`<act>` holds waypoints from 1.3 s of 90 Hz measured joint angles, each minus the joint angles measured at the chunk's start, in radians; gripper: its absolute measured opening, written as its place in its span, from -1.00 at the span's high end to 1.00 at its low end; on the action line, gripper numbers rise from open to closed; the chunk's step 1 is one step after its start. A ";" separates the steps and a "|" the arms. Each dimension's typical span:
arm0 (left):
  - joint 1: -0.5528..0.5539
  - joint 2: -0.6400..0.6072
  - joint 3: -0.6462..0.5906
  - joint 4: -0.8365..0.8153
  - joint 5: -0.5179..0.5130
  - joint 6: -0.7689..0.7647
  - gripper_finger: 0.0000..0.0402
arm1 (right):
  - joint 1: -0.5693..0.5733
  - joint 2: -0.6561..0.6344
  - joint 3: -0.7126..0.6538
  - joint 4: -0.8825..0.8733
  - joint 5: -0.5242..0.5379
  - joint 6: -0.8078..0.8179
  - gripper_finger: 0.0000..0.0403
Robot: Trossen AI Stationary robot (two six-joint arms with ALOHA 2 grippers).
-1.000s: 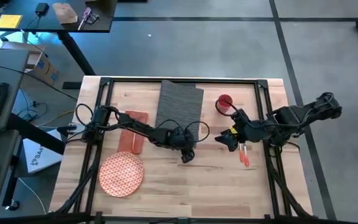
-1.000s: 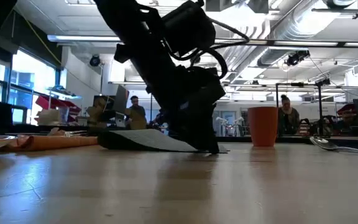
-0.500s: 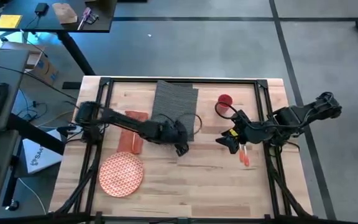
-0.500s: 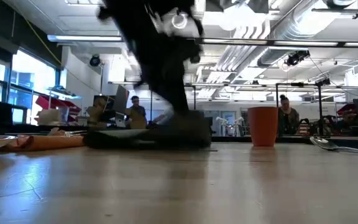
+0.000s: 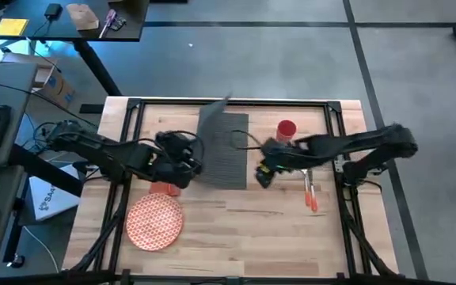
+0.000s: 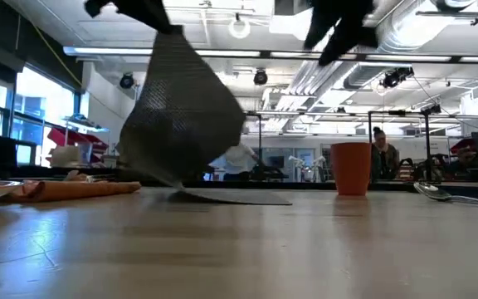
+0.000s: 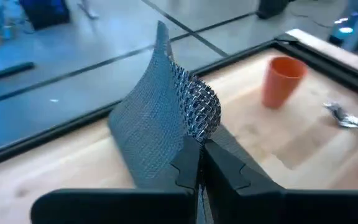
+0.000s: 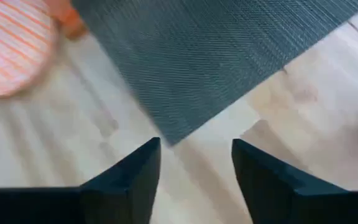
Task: Set table place
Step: Prepare the table mat
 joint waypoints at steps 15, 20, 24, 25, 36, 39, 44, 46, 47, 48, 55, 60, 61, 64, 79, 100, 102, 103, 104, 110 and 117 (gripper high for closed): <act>0.000 0.002 0.000 -0.033 0.006 -0.018 1.00 | -0.107 0.223 0.000 0.266 -0.174 -0.131 0.61; 0.001 0.005 0.000 -0.036 0.014 -0.018 1.00 | -0.127 0.292 0.000 0.346 -0.213 -0.131 0.76; 0.001 0.005 0.000 -0.036 0.018 -0.017 1.00 | -0.137 0.345 0.000 0.395 -0.232 -0.124 0.89; 0.001 0.005 0.000 -0.036 0.019 -0.017 1.00 | -0.139 0.357 0.000 0.404 -0.236 -0.124 0.91; 0.006 0.004 0.000 -0.039 0.018 -0.017 1.00 | -0.135 0.464 0.000 0.464 -0.267 -0.095 0.96; 0.006 0.004 0.000 -0.038 0.018 -0.017 1.00 | -0.130 0.487 0.000 0.461 -0.276 -0.086 0.97; 0.006 0.004 0.000 -0.038 0.019 -0.018 1.00 | -0.120 0.507 0.004 0.462 -0.288 -0.082 0.99; 0.006 0.004 0.000 -0.038 0.021 -0.019 1.00 | -0.115 0.511 0.006 0.455 -0.293 -0.082 0.99; 0.006 0.004 0.000 -0.038 0.024 -0.021 1.00 | -0.112 0.514 0.006 0.450 -0.293 -0.081 0.99; 0.006 0.004 0.000 -0.038 0.027 -0.023 1.00 | -0.109 0.515 0.006 0.446 -0.296 -0.080 0.99; 0.005 0.004 0.000 -0.037 0.049 -0.039 1.00 | -0.078 0.511 0.008 0.370 -0.318 -0.066 1.00; 0.004 0.004 0.000 -0.037 0.074 -0.063 1.00 | -0.045 0.498 0.007 0.277 -0.332 -0.061 1.00; 0.004 0.004 0.000 -0.037 0.080 -0.067 1.00 | -0.037 0.494 0.007 0.258 -0.337 -0.061 1.00; 0.003 0.004 0.000 -0.036 0.097 -0.080 1.00 | -0.013 0.485 0.006 0.201 -0.352 -0.063 1.00; -0.035 0.007 -0.047 0.016 0.142 -0.134 1.00 | 0.129 0.444 0.002 -0.115 -0.330 -0.066 1.00; -0.124 0.038 -0.120 0.260 0.358 -0.038 0.99 | 0.268 0.418 -0.005 -0.297 -0.267 -0.050 1.00; -0.134 0.044 -0.123 0.283 0.382 -0.021 0.98 | 0.277 0.416 -0.005 -0.303 -0.273 -0.046 1.00; -0.138 0.046 -0.123 0.291 0.394 -0.012 0.97 | 0.282 0.415 -0.005 -0.306 -0.277 -0.045 1.00; -0.142 0.048 -0.123 0.299 0.406 -0.004 0.97 | 0.286 0.413 -0.005 -0.307 -0.280 -0.045 1.00; -0.165 0.055 -0.125 0.314 0.480 0.021 0.93 | 0.315 0.403 -0.005 -0.306 -0.287 -0.054 1.00; -0.181 0.056 -0.125 0.320 0.565 0.025 0.87 | 0.344 0.388 -0.004 -0.299 -0.282 -0.058 1.00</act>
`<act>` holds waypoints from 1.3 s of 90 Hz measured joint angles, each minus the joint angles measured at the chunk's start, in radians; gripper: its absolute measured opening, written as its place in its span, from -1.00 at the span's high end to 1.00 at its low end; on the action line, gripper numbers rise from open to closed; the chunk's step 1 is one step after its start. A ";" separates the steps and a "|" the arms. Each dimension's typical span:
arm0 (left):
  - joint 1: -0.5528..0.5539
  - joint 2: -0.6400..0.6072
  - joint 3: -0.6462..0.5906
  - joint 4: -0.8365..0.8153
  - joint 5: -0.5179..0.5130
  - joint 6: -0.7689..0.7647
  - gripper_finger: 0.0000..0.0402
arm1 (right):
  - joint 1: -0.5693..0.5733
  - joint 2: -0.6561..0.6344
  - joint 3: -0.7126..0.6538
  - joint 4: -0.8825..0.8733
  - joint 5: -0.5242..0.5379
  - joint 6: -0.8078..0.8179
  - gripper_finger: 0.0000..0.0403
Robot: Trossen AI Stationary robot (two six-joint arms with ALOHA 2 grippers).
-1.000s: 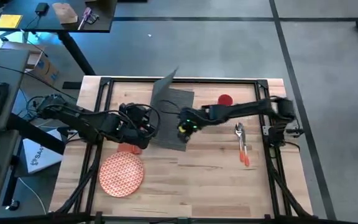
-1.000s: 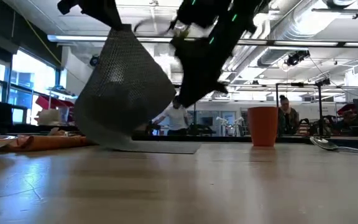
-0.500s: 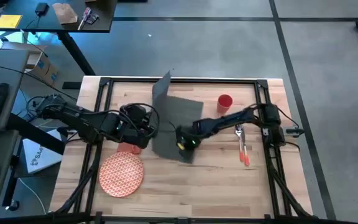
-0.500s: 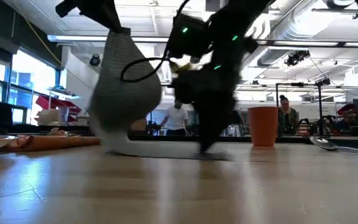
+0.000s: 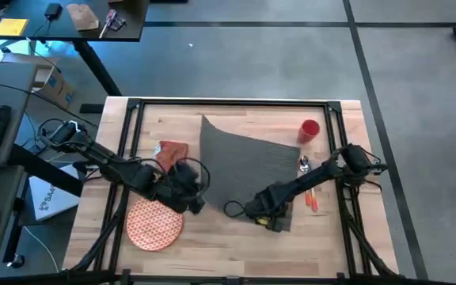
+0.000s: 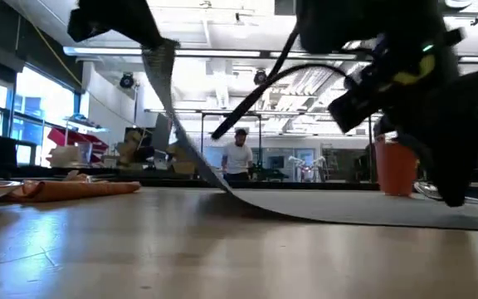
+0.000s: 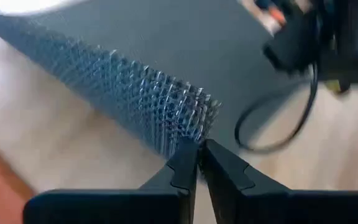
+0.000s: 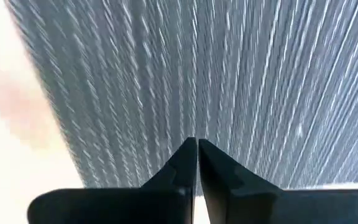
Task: Set table place
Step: Prepare the table mat
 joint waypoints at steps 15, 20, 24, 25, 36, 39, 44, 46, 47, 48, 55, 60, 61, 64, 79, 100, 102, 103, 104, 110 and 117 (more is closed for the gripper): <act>-0.008 -0.014 0.000 0.000 0.243 0.000 0.78 | 0.030 -0.052 0.000 -0.009 0.008 0.023 1.00; -0.008 -0.014 0.000 0.002 0.338 0.000 0.76 | 0.040 -0.077 0.001 -0.008 0.014 0.022 1.00; -0.008 -0.013 0.000 0.002 0.409 0.001 0.75 | 0.048 -0.100 0.001 -0.011 0.018 0.022 1.00; -0.008 -0.013 0.000 0.002 0.427 0.002 0.74 | 0.050 -0.105 0.001 -0.013 0.020 0.022 1.00; -0.008 -0.013 0.000 -0.003 0.544 0.051 0.69 | 0.063 -0.152 0.002 -0.030 0.078 0.057 1.00; -0.008 -0.013 0.000 -0.013 0.550 0.060 0.67 | 0.058 -0.157 0.002 -0.029 0.097 0.075 1.00; -0.008 -0.013 0.000 -0.031 0.553 0.063 0.64 | 0.049 -0.158 0.003 -0.017 0.112 0.095 1.00; -0.008 -0.013 0.000 -0.042 0.554 0.060 0.63 | 0.043 -0.158 0.003 -0.007 0.114 0.097 1.00; -0.007 -0.013 0.000 -0.049 0.553 0.056 0.62 | 0.041 -0.157 0.003 -0.001 0.114 0.097 1.00; -0.007 -0.013 0.000 -0.057 0.554 0.051 0.62 | 0.038 -0.155 0.003 0.006 0.114 0.096 1.00; -0.010 -0.013 0.000 -0.118 0.558 -0.002 0.57 | 0.018 -0.146 0.003 0.059 0.114 0.092 1.00; -0.020 -0.013 0.000 -0.161 0.576 -0.048 0.55 | 0.002 -0.142 0.003 0.082 0.117 0.097 1.00; -0.024 -0.013 -0.002 -0.165 0.578 -0.056 0.54 | -0.001 -0.142 0.003 0.086 0.118 0.099 1.00; -0.037 -0.013 -0.006 -0.175 0.582 -0.079 0.52 | -0.012 -0.142 0.003 0.098 0.129 0.109 1.00; -0.122 -0.014 -0.095 -0.167 0.654 -0.240 0.38 | -0.063 -0.146 0.003 0.143 0.130 0.115 1.00; -0.261 -0.014 -0.284 0.082 0.627 -0.538 0.22 | -0.126 -0.119 0.004 0.327 0.133 0.072 1.00; -0.270 -0.014 -0.302 0.111 0.609 -0.567 0.22 | -0.134 -0.108 0.004 0.349 0.131 0.065 1.00; -0.274 -0.014 -0.310 0.123 0.598 -0.581 0.22 | -0.137 -0.103 0.004 0.358 0.130 0.059 1.00; -0.279 -0.014 -0.318 0.136 0.587 -0.596 0.22 | -0.140 -0.097 0.004 0.367 0.128 0.053 1.00; -0.304 -0.014 -0.360 0.202 0.543 -0.677 0.23 | -0.158 -0.060 0.004 0.425 0.103 0.031 1.00; -0.332 -0.013 -0.391 0.235 0.514 -0.745 0.24 | -0.174 -0.019 0.004 0.469 0.064 -0.001 1.00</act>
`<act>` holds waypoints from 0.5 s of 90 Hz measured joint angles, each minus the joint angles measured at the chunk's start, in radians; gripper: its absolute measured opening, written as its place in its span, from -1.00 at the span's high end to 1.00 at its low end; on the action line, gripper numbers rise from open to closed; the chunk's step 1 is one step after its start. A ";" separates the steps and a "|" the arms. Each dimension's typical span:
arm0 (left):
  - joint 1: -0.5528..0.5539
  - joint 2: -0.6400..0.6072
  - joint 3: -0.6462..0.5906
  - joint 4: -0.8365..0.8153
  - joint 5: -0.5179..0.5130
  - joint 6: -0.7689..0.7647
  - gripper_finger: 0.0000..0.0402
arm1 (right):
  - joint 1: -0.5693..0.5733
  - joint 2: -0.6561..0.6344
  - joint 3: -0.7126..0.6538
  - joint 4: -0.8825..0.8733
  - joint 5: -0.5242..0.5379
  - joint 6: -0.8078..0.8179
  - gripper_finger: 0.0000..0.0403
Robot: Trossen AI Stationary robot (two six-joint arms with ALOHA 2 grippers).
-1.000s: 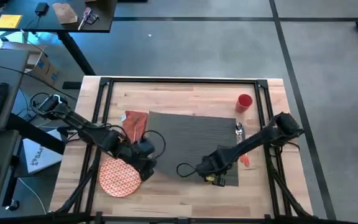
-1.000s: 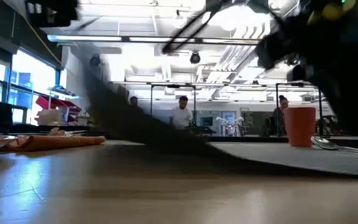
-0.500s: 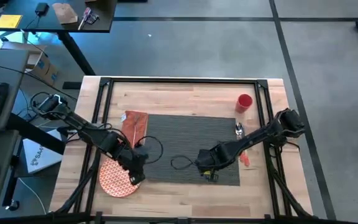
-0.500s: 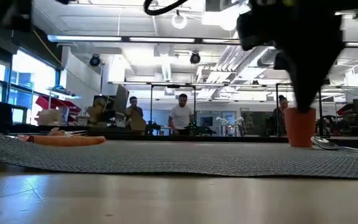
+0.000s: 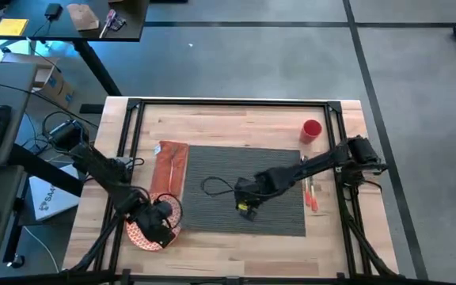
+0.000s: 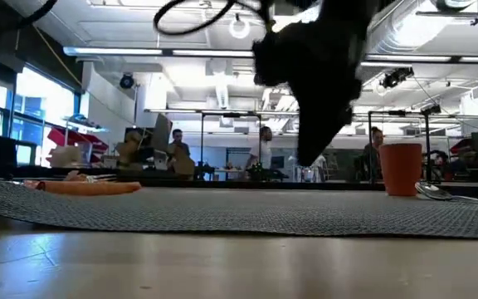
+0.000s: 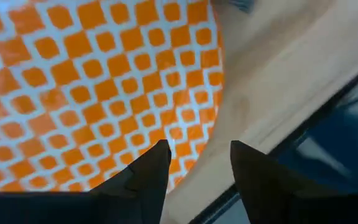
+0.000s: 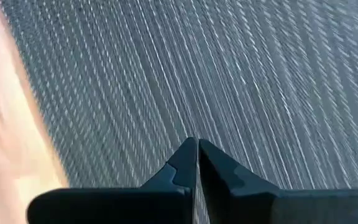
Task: Set table place
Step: Prepare the table mat
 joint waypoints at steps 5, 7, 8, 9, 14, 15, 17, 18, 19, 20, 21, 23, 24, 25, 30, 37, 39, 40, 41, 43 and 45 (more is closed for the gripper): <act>-0.019 0.000 -0.015 0.018 -0.006 -0.032 0.24 | -0.004 0.026 0.000 0.014 -0.027 -0.021 1.00; -0.027 0.000 -0.021 0.025 -0.007 -0.044 0.24 | -0.004 0.035 0.000 0.016 -0.035 -0.030 1.00; -0.031 0.000 -0.024 0.028 -0.007 -0.050 0.24 | -0.004 0.040 0.000 0.015 -0.039 -0.035 1.00; -0.035 0.000 -0.025 0.028 -0.007 -0.056 0.24 | -0.004 0.044 0.000 0.013 -0.043 -0.040 1.00; -0.055 0.000 -0.035 0.039 -0.008 -0.084 0.24 | -0.002 0.062 0.000 0.004 -0.063 -0.066 1.00; -0.059 0.000 -0.036 0.041 -0.008 -0.090 0.24 | -0.001 0.065 0.000 0.003 -0.066 -0.071 1.00; -0.067 0.000 -0.038 0.045 -0.009 -0.101 0.24 | 0.003 0.068 0.000 0.000 -0.065 -0.086 1.00; -0.072 0.000 -0.038 0.047 -0.009 -0.106 0.24 | 0.005 0.070 0.000 0.000 -0.065 -0.092 1.00; -0.076 0.000 -0.038 0.048 -0.010 -0.112 0.24 | 0.007 0.073 0.001 -0.002 -0.065 -0.096 1.00; -0.080 0.000 -0.038 0.049 -0.010 -0.117 0.24 | 0.009 0.075 0.002 -0.005 -0.066 -0.102 1.00; -0.084 0.001 -0.038 0.051 -0.011 -0.122 0.24 | 0.012 0.076 0.003 -0.008 -0.067 -0.110 1.00; -0.091 0.001 -0.038 0.054 -0.014 -0.131 0.24 | 0.017 0.079 0.004 -0.015 -0.066 -0.115 1.00; -0.095 0.002 -0.038 0.056 -0.016 -0.136 0.24 | 0.019 0.079 0.004 -0.019 -0.065 -0.118 1.00; -0.098 0.002 -0.038 0.059 -0.016 -0.142 0.24 | 0.022 0.081 0.004 -0.021 -0.064 -0.123 1.00; -0.116 0.003 -0.038 0.066 -0.021 -0.170 0.24 | 0.034 0.088 0.006 -0.034 -0.067 -0.139 1.00; -0.133 0.003 -0.038 0.085 -0.025 -0.212 0.25 | 0.054 0.089 0.006 -0.049 -0.070 -0.171 1.00; -0.137 0.003 -0.038 0.089 -0.028 -0.222 0.25 | 0.061 0.089 0.005 -0.051 -0.067 -0.182 1.00; -0.139 0.003 -0.038 0.091 -0.030 -0.226 0.25 | 0.065 0.089 0.005 -0.052 -0.065 -0.187 1.00; -0.141 0.003 -0.037 0.092 -0.031 -0.230 0.25 | 0.067 0.089 0.005 -0.052 -0.063 -0.193 1.00; -0.143 0.003 -0.035 0.091 -0.035 -0.238 0.25 | 0.072 0.089 0.005 -0.053 -0.056 -0.203 1.00; -0.147 0.003 -0.031 0.088 -0.041 -0.247 0.25 | 0.075 0.088 0.005 -0.055 -0.046 -0.213 1.00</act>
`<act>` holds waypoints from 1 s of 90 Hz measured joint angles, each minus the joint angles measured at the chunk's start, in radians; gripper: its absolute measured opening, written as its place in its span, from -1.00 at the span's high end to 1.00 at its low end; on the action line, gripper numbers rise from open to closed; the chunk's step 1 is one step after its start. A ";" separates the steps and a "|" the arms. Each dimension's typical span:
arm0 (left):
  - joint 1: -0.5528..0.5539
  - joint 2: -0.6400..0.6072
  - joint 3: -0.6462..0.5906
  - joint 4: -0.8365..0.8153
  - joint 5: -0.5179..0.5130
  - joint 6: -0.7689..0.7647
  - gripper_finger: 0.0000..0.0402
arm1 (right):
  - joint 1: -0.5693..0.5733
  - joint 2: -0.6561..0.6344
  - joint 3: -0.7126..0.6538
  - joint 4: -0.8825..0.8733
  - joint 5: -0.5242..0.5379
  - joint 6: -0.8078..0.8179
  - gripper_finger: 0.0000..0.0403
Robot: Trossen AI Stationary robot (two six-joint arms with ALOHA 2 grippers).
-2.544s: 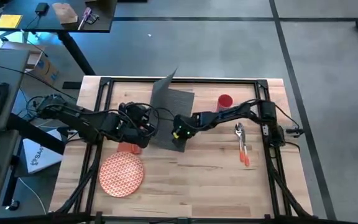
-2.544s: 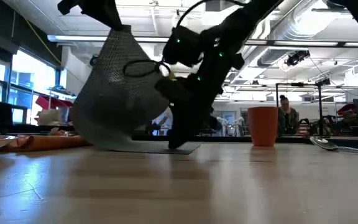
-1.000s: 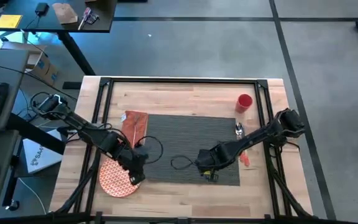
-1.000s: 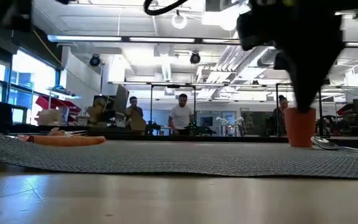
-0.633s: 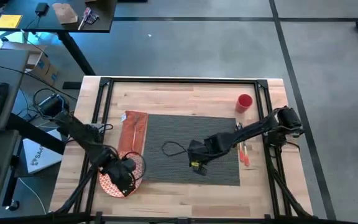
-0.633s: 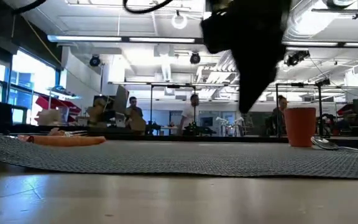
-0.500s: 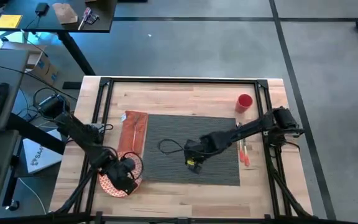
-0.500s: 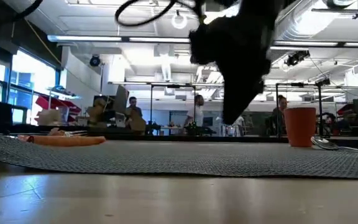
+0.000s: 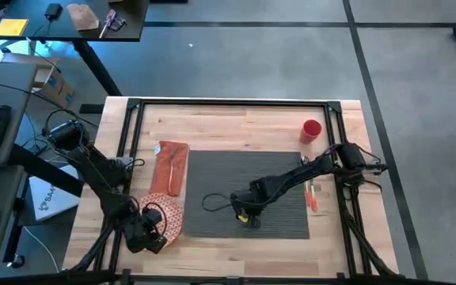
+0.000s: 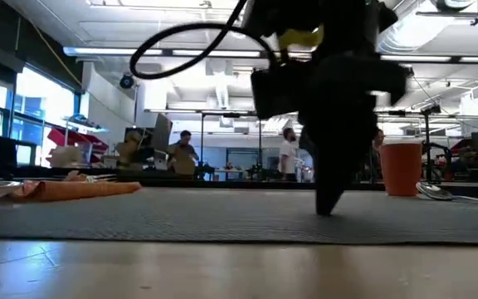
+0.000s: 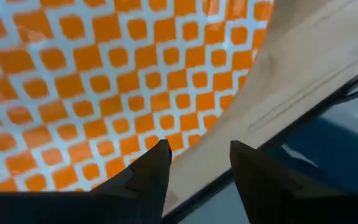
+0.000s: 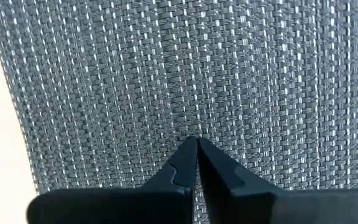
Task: Set table place
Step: Prepare the table mat, then put the orange plate on the table mat
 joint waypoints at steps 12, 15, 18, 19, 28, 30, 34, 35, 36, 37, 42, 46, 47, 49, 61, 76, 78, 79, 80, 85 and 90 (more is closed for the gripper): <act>-0.006 0.000 0.042 -0.002 -0.037 -0.052 0.25 | 0.011 -0.004 -0.001 -0.003 0.062 -0.012 1.00; -0.005 0.000 0.056 -0.006 -0.044 -0.061 0.25 | 0.011 -0.006 -0.002 -0.001 0.062 -0.004 1.00; -0.005 0.000 0.072 -0.013 -0.050 -0.064 0.25 | 0.008 -0.008 -0.002 0.005 0.056 0.011 1.00; -0.005 0.000 0.078 -0.016 -0.051 -0.064 0.25 | 0.007 -0.009 -0.001 0.006 0.053 0.017 1.00; -0.005 0.000 0.130 -0.051 -0.054 -0.065 0.25 | 0.001 -0.012 0.027 -0.010 0.035 0.085 1.00; -0.005 0.000 0.140 -0.067 -0.052 -0.069 0.25 | 0.000 -0.012 0.038 -0.015 0.035 0.109 1.00; -0.006 0.000 0.160 -0.095 -0.051 -0.081 0.25 | -0.004 -0.018 0.063 -0.014 0.018 0.162 1.00; -0.007 0.000 0.165 -0.101 -0.051 -0.085 0.25 | -0.005 -0.020 0.070 -0.011 0.012 0.175 1.00; -0.008 0.000 0.170 -0.106 -0.051 -0.088 0.25 | -0.006 -0.022 0.077 -0.006 0.005 0.187 1.00; -0.009 0.000 0.176 -0.110 -0.051 -0.091 0.25 | -0.007 -0.023 0.084 -0.001 -0.001 0.198 1.00; -0.016 0.000 0.198 -0.121 -0.051 -0.111 0.25 | -0.012 -0.030 0.119 0.045 -0.034 0.251 1.00; -0.022 -0.001 0.200 -0.126 -0.051 -0.122 0.25 | -0.018 -0.029 0.137 0.109 -0.060 0.286 1.00; -0.023 -0.001 0.200 -0.130 -0.050 -0.124 0.25 | -0.019 -0.027 0.139 0.130 -0.067 0.294 1.00; -0.026 0.000 0.198 -0.134 -0.048 -0.129 0.25 | -0.023 -0.025 0.142 0.174 -0.077 0.310 1.00; -0.045 0.000 0.197 -0.091 -0.022 -0.132 0.25 | -0.064 -0.004 0.145 0.463 -0.101 0.409 0.94; -0.057 -0.008 0.197 0.021 -0.028 0.025 0.25 | -0.125 0.100 0.147 0.695 -0.112 0.524 0.61; -0.057 -0.010 0.197 0.037 -0.026 0.043 0.25 | -0.131 0.118 0.152 0.717 -0.114 0.532 0.56; -0.057 -0.010 0.197 0.048 -0.026 0.053 0.25 | -0.133 0.127 0.157 0.724 -0.115 0.537 0.53; -0.057 -0.010 0.197 0.057 -0.027 0.062 0.25 | -0.136 0.135 0.163 0.731 -0.116 0.543 0.50; -0.056 -0.016 0.197 0.097 -0.027 0.105 0.25 | -0.145 0.183 0.207 0.759 -0.119 0.563 0.36; -0.056 -0.027 0.197 0.127 -0.028 0.147 0.25 | -0.151 0.232 0.269 0.764 -0.123 0.570 0.23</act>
